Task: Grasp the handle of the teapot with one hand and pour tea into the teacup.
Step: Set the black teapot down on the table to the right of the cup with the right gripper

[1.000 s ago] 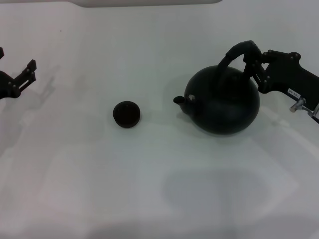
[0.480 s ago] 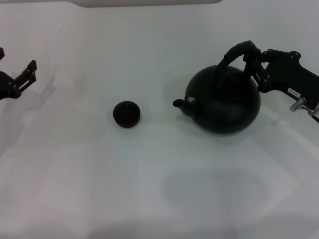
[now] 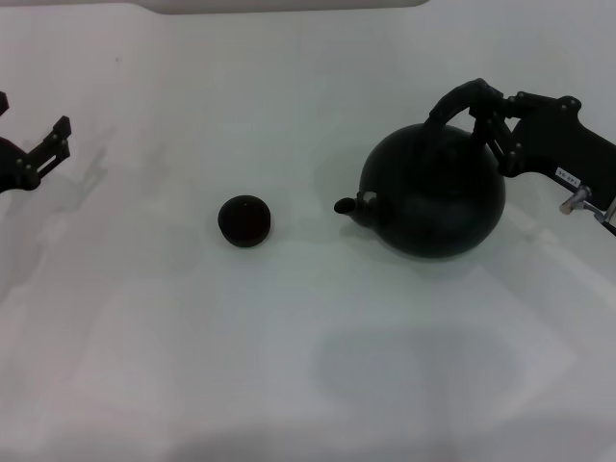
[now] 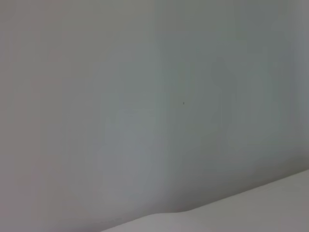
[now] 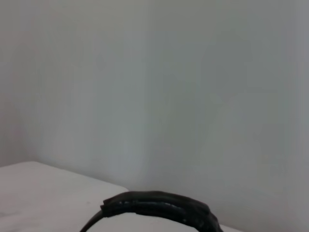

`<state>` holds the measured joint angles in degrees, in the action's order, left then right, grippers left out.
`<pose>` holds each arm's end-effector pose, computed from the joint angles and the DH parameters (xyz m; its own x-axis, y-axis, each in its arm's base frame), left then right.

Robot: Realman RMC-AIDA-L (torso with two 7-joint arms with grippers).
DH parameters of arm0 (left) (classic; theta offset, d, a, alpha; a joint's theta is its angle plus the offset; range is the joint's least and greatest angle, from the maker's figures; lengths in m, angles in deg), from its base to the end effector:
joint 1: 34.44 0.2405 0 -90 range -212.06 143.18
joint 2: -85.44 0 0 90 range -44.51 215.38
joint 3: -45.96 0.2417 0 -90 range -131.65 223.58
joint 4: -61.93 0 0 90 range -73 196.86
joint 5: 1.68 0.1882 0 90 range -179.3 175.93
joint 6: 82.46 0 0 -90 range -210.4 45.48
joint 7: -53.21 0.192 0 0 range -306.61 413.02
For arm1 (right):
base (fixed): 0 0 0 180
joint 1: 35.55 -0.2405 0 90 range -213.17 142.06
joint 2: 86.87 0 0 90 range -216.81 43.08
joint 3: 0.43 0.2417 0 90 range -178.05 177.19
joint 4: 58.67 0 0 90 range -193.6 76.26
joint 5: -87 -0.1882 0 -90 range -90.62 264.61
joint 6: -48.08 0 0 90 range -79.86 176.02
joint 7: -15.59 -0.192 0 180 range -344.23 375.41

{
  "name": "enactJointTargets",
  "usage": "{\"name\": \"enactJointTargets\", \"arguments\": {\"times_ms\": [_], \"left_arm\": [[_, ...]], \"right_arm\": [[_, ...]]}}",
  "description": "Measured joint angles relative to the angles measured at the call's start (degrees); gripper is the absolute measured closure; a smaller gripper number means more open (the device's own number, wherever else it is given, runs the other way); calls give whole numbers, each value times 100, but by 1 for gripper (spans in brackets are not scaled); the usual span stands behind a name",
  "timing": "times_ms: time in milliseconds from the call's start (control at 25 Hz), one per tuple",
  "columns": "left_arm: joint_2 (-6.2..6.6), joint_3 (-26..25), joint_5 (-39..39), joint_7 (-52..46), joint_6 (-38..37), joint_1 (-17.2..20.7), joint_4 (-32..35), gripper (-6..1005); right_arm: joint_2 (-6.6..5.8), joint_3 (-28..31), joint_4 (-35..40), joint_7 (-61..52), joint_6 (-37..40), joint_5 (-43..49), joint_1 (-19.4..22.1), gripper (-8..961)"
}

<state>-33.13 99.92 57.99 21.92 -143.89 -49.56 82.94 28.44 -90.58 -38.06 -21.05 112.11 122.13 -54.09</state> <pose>-0.3349 0.3299 0.0041 0.8199 0.1201 0.5598 0.5598 -0.3732 -0.7398 0.2701 0.3308 -0.0409 0.7607 -0.1006 -0.6412 -0.5476 -0.6299 -0.5508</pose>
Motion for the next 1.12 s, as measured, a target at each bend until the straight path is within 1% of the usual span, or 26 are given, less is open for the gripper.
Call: {"name": "enactJointTargets", "arguments": {"times_ms": [520,1120], "left_arm": [[0,0,0,0,-6,5,0,163],[0,0,0,7,-51,46,0,164]], "right_arm": [[0,-28,-25,130,195,38,0,850],[0,-142,-46,289,212,36,30,847]]}}
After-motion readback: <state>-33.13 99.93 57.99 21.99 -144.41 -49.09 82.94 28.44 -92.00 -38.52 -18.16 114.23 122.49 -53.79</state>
